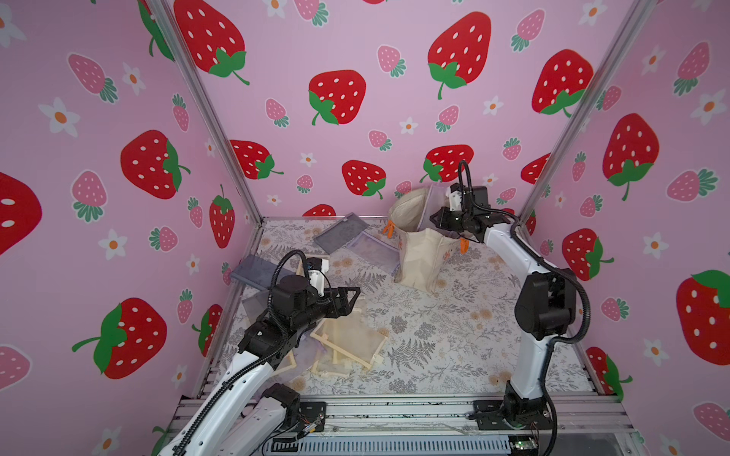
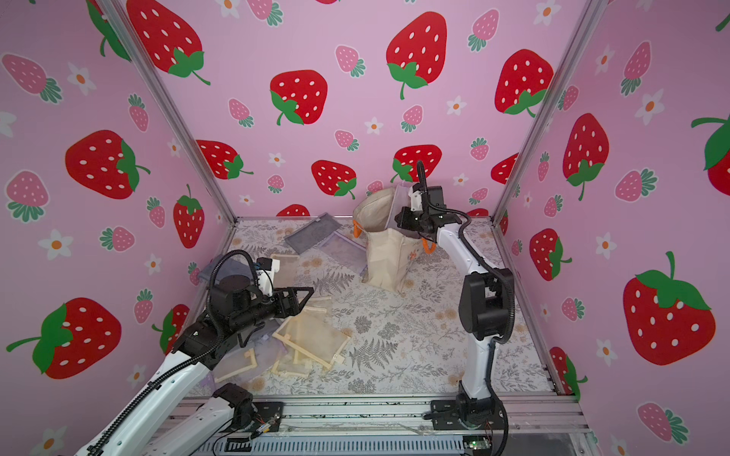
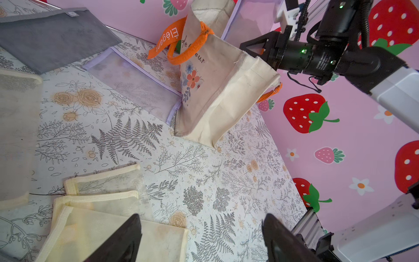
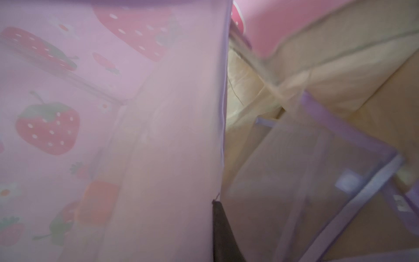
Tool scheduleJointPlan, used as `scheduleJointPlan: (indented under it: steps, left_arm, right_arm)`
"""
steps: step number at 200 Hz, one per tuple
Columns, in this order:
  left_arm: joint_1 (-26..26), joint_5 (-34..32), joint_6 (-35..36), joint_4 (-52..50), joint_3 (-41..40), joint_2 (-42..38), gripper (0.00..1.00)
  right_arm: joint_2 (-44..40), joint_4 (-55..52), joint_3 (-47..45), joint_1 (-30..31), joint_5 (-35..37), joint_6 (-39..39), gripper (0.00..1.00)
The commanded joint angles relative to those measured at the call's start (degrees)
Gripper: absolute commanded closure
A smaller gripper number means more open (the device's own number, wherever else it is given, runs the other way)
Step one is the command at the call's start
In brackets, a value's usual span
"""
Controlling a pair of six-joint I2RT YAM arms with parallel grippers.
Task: Put the pencil pouch into the canvas bag
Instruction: Place the pencil pouch in the canvas bag.
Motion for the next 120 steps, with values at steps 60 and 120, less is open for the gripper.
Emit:
scheduleJointPlan:
  steps: [60, 120]
  left_arm:
    - [0.09, 0.24, 0.28, 2.39, 1.01, 0.15, 0.14]
    - [0.09, 0.58, -0.38, 2.63, 0.19, -0.10, 0.14]
  right_arm:
    - [-7.59, -6.44, -1.80, -0.58, 9.58, -5.40, 0.42]
    - [-12.85, -10.10, 2.15, 0.03, 16.90, -10.08, 0.37]
